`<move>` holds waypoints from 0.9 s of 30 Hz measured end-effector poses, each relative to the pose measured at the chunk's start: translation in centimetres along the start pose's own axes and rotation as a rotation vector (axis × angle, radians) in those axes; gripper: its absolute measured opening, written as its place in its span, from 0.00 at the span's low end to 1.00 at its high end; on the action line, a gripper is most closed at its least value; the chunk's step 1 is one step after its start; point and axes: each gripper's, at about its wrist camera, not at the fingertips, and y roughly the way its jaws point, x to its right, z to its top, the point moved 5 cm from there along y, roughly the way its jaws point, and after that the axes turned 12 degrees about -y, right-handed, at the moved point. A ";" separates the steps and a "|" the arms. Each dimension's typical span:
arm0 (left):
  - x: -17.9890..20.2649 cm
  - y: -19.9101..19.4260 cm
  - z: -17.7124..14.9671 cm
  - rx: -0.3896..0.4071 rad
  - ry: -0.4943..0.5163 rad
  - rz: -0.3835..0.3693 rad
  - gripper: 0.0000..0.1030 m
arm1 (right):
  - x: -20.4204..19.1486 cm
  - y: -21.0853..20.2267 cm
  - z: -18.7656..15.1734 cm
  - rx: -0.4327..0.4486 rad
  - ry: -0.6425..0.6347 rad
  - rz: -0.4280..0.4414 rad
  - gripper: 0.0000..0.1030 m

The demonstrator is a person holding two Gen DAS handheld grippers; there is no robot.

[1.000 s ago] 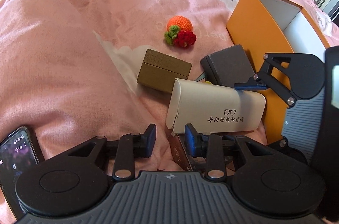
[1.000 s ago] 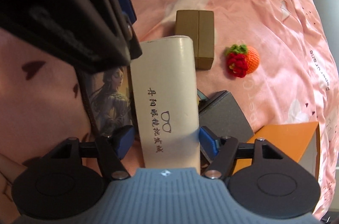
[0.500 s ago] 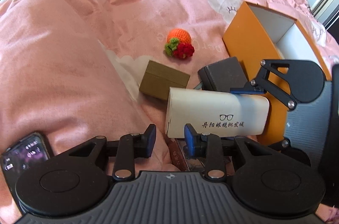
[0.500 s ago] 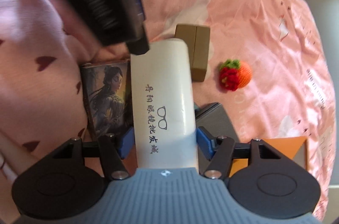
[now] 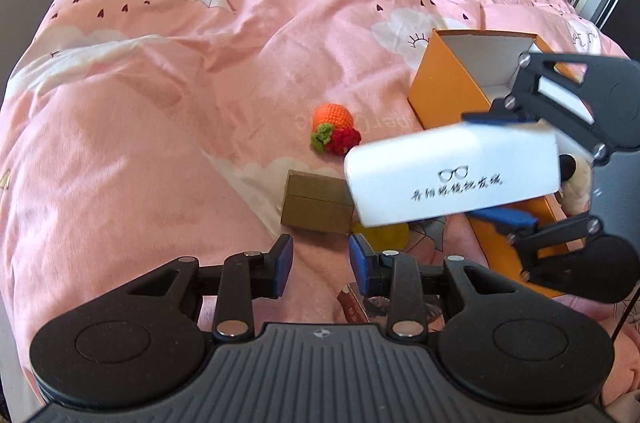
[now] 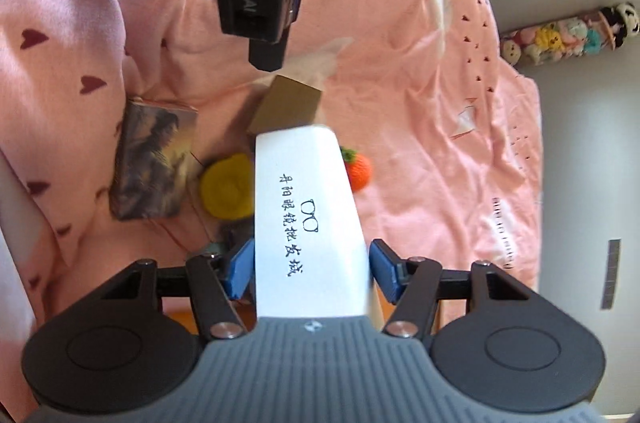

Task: Organize objects
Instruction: 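Grasp the white glasses case with the right tool and lift it toward the box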

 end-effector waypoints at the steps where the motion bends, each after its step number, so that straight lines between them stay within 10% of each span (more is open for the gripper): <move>1: 0.0 0.1 0.2 0.000 -0.001 0.001 0.42 | 0.2 -0.2 -0.4 -0.006 -0.009 -0.014 0.60; 13: -1.7 3.2 2.7 -0.063 -0.285 0.008 0.65 | 3.7 -3.6 -7.7 -0.134 0.078 -0.128 0.60; 22: -3.2 5.1 1.8 0.007 -0.739 -0.011 0.75 | 3.4 -2.8 -13.3 -0.172 0.162 -0.035 0.59; 27: -2.7 6.4 1.9 0.002 -0.794 0.039 0.75 | 1.9 -0.6 -14.3 -0.150 0.154 0.050 0.59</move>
